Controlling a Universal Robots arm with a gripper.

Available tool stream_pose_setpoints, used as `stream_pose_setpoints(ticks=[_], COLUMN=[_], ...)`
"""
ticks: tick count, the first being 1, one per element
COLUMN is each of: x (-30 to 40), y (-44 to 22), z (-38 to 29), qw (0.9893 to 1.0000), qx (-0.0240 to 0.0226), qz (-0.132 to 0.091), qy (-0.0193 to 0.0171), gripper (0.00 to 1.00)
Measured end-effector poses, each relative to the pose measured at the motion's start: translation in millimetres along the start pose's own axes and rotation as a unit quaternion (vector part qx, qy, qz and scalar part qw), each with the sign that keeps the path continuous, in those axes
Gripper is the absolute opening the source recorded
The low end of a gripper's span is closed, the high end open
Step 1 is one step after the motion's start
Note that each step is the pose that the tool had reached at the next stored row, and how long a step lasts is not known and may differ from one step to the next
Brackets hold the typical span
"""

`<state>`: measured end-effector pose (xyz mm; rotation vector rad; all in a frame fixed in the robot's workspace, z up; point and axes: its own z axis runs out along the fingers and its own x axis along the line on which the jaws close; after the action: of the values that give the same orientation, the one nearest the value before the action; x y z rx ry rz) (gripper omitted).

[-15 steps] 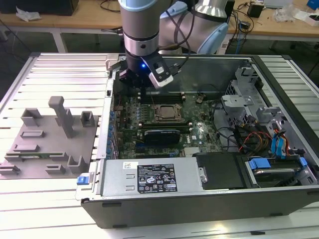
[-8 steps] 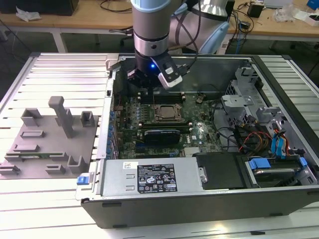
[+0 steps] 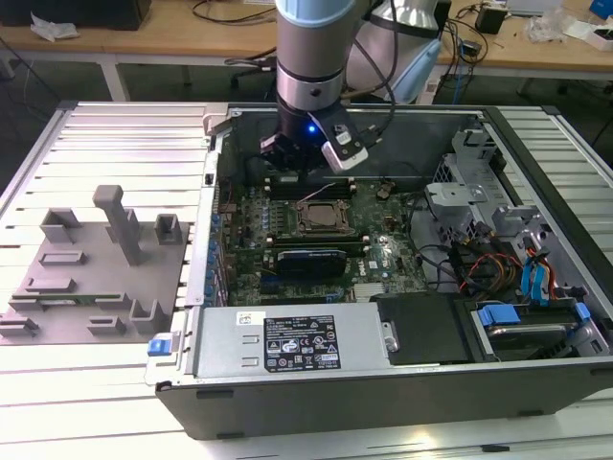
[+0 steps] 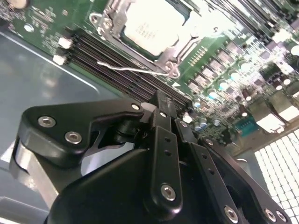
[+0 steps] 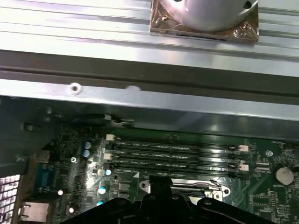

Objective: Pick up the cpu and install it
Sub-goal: 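Install the first cpu locking lever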

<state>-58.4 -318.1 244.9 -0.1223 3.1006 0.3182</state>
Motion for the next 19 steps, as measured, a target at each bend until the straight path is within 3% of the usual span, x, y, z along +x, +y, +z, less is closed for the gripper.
stream_pose_setpoints(ticks=[10,16,19], x=[-28.0,-39.1,-40.3], y=[-4.5,-5.6,-5.6], z=[2.0,2.8,2.9], qw=[1.0,1.0,1.0], qx=[-0.0003,-0.0004,-0.0004], qz=[0.002,0.002,0.002], qy=[0.0046,0.0062,0.0063], gripper=[0.11,0.11,0.11])
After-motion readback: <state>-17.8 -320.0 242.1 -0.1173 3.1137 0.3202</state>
